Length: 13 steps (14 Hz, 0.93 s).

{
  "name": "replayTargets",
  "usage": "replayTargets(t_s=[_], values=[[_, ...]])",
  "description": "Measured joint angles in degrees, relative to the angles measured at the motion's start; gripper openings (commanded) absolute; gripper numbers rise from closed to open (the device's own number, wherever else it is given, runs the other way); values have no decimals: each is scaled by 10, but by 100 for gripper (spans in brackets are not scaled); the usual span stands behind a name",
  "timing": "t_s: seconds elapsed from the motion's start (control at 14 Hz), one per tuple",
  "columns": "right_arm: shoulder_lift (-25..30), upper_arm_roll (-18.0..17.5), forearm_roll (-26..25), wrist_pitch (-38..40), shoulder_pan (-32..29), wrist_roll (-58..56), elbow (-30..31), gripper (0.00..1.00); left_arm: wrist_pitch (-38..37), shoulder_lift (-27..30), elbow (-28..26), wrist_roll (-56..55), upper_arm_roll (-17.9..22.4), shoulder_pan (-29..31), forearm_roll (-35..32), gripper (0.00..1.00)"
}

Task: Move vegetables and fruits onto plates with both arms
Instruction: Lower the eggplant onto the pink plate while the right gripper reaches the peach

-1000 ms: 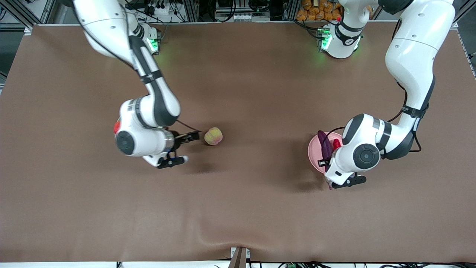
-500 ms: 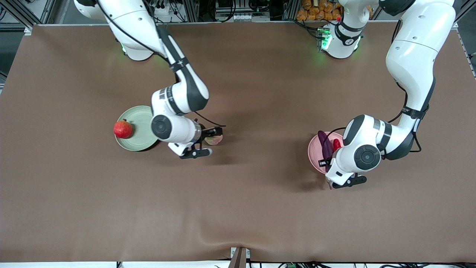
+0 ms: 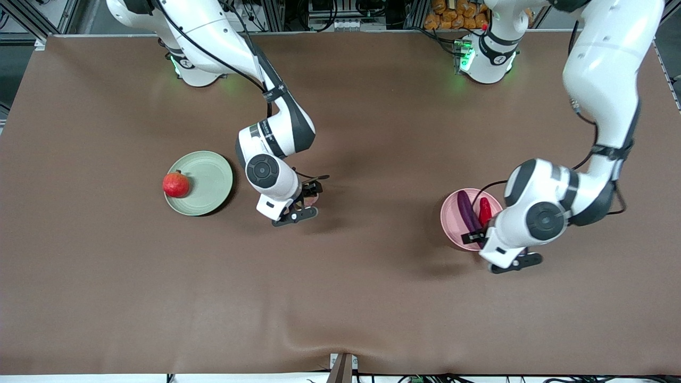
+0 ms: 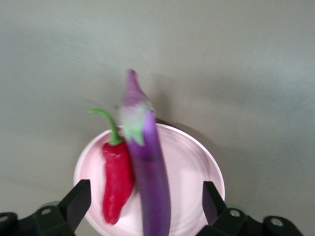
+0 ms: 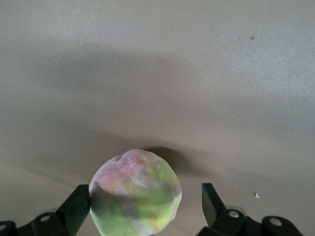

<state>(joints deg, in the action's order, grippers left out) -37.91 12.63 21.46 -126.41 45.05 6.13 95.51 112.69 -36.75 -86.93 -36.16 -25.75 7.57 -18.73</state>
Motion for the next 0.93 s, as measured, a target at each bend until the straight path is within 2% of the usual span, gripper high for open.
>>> replayTargets(t_s=[0.29,0.5,0.64,0.71,0.86,0.93], values=[[-4,0,-1,-14,16,0,3,100,-36,89,0,2,-3,6,30,100],[-10,0,-1,-33,18,0,9,100,-64,138,1,58,-3,22,54,100],[-12,0,-1,-42,18,0,17,66,-96,174,4,104,-3,37,64,100],[-12,0,-1,-44,18,0,18,55,-119,192,8,124,-3,41,66,100],[-12,1,-1,-45,19,0,18,39,-170,233,14,147,-3,44,72,100],[-11,1,-1,-45,19,0,18,38,-190,253,14,153,-3,43,79,100]])
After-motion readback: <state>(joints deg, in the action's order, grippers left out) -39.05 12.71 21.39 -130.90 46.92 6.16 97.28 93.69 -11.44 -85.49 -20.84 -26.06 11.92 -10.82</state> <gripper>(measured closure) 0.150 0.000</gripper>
